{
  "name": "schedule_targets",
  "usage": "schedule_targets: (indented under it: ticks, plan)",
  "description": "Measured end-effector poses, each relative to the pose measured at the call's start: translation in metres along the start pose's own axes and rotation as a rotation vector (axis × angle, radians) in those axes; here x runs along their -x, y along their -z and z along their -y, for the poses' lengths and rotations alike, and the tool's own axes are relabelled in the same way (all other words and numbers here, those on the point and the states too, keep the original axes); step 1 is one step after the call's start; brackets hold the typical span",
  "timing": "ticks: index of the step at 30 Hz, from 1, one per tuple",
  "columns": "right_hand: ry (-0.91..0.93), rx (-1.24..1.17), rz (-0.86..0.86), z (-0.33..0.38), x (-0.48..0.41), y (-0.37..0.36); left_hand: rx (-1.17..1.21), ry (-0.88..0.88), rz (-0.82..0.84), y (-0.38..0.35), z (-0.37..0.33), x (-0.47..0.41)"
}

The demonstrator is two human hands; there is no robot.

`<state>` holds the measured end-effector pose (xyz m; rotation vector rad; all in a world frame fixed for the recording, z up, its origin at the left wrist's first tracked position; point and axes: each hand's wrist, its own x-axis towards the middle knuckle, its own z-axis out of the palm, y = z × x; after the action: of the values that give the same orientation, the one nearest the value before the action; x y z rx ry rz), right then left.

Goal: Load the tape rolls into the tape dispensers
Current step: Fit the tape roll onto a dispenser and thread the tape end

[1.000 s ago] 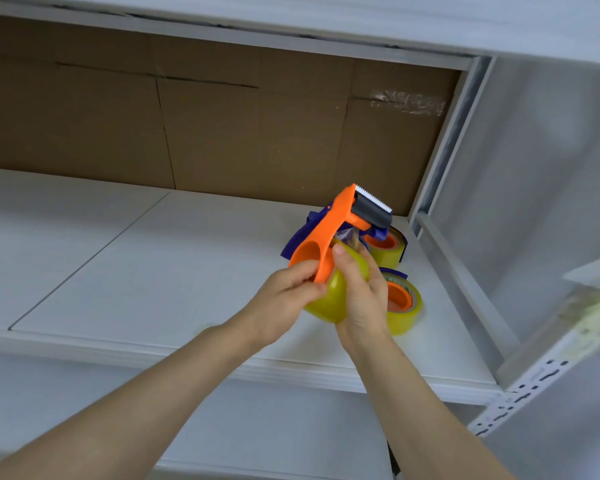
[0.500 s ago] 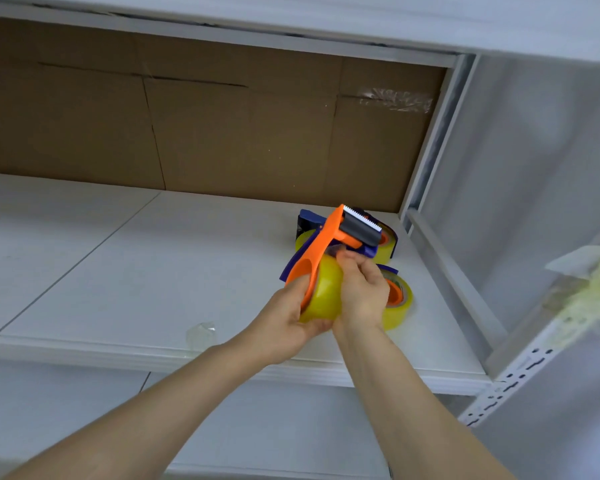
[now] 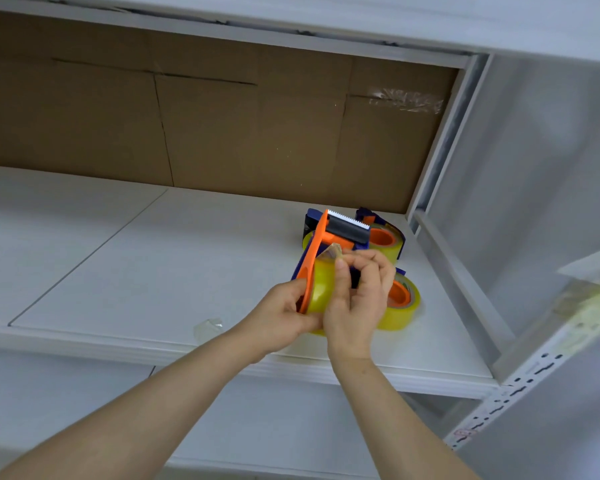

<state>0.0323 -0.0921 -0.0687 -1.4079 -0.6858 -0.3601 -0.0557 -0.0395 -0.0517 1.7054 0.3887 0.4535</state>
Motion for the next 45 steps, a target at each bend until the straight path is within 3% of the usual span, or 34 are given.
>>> schedule_targets:
  ticks: [4, 10, 12, 16, 20, 22, 24, 28, 34, 40, 45]
  plan:
    - [0.027, 0.05, 0.037, -0.001, -0.01, 0.006, 0.023, -0.017, -0.038, 0.002, -0.003, -0.001]
    - [-0.279, 0.023, 0.404, 0.011, -0.044, 0.022, -0.048, -0.019, -0.099, 0.01, -0.003, 0.001]
    - [-0.255, 0.129, 0.479, 0.015, -0.051, 0.024, -0.05, -0.016, -0.111, 0.009, -0.003, 0.001]
    - [0.046, 0.43, 0.487, 0.014, -0.053, 0.027, -0.005, 0.023, -0.13, 0.006, -0.005, -0.002]
    - [0.551, 0.696, 0.302, 0.005, -0.048, 0.028, -0.006, 0.025, -0.179, 0.006, -0.011, -0.004]
    - [0.655, 0.716, 0.25, -0.001, -0.047, 0.03, -0.004, 0.04, -0.199, 0.005, -0.016, -0.006]
    - [0.579, 0.642, 0.254, -0.003, -0.047, 0.033, -0.017, 0.052, -0.229, 0.003, -0.019, -0.008]
    - [0.104, 0.194, 0.248, 0.01, -0.058, 0.036, -0.057, 0.087, -0.329, 0.001, -0.013, -0.012]
    - [-0.229, 0.327, 0.42, 0.014, -0.095, 0.036, -0.119, 0.095, -0.365, 0.001, -0.006, -0.01]
    - [-0.326, 0.401, 0.486, 0.006, -0.103, 0.03, -0.084, 0.089, -0.37, 0.0, -0.006, -0.01]
    - [-0.257, 0.417, 0.5, 0.006, -0.099, 0.029, -0.043, 0.085, -0.404, -0.002, -0.003, -0.008]
